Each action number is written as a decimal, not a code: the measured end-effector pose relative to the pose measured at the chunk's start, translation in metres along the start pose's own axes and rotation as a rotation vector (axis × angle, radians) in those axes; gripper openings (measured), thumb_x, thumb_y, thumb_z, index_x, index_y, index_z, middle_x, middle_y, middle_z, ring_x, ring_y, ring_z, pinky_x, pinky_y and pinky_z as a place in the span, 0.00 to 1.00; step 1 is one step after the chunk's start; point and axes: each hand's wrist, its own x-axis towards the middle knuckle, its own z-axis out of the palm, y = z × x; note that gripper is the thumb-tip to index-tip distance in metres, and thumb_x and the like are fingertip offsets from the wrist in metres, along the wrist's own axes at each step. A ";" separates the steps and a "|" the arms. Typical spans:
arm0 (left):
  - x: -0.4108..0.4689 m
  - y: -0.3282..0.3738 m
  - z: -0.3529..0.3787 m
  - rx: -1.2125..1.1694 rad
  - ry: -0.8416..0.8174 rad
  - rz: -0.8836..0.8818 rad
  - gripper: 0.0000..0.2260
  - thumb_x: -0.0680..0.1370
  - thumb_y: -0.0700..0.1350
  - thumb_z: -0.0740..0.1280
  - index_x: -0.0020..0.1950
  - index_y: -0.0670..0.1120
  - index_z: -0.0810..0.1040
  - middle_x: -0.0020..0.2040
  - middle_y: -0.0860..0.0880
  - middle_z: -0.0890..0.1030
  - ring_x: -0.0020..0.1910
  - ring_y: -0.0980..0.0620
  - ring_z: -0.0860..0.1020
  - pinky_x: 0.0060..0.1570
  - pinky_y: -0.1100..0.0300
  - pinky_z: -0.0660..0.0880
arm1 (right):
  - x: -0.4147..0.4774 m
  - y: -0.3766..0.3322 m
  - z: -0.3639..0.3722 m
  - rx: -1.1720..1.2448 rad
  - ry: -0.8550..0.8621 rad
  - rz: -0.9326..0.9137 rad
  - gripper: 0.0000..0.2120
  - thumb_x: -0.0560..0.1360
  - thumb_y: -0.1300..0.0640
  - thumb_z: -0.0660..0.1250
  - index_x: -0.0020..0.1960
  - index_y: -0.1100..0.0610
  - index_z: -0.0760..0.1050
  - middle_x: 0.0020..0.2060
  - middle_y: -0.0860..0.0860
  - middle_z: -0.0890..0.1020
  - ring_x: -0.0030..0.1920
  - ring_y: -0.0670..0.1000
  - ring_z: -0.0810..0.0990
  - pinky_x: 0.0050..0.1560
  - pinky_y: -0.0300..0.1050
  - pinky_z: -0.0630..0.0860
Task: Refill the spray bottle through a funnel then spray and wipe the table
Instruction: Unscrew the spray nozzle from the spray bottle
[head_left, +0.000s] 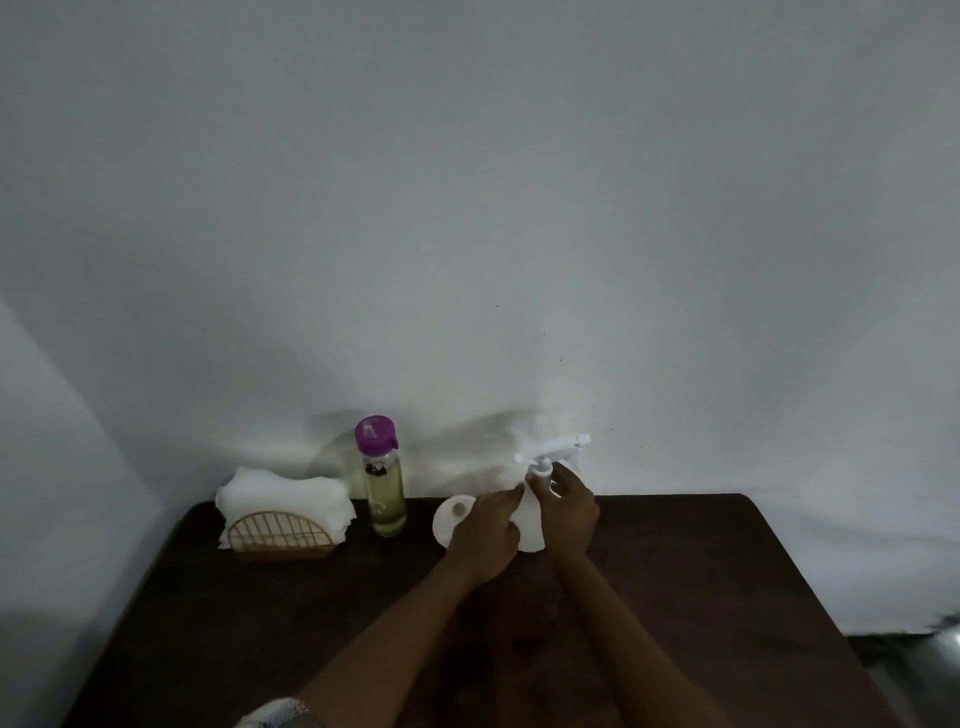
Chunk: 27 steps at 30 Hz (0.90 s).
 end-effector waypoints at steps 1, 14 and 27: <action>-0.008 0.003 0.000 -0.026 0.031 -0.014 0.25 0.77 0.37 0.59 0.74 0.45 0.61 0.71 0.47 0.68 0.71 0.50 0.65 0.71 0.57 0.61 | -0.006 -0.001 -0.007 -0.014 -0.010 -0.018 0.09 0.72 0.57 0.71 0.51 0.56 0.81 0.44 0.51 0.84 0.45 0.48 0.80 0.40 0.32 0.69; -0.155 0.014 0.024 -0.204 0.012 -0.010 0.25 0.76 0.40 0.65 0.72 0.49 0.64 0.73 0.52 0.65 0.72 0.57 0.63 0.71 0.57 0.63 | -0.157 0.016 -0.097 0.022 -0.222 -0.008 0.05 0.70 0.57 0.73 0.45 0.49 0.81 0.38 0.47 0.85 0.42 0.44 0.83 0.45 0.46 0.79; -0.252 0.010 0.049 -0.361 0.123 -0.148 0.17 0.75 0.52 0.67 0.63 0.50 0.75 0.57 0.53 0.81 0.55 0.58 0.79 0.55 0.58 0.78 | -0.259 0.021 -0.108 0.056 -0.276 -0.022 0.04 0.71 0.57 0.72 0.45 0.51 0.81 0.38 0.46 0.85 0.41 0.44 0.83 0.42 0.39 0.78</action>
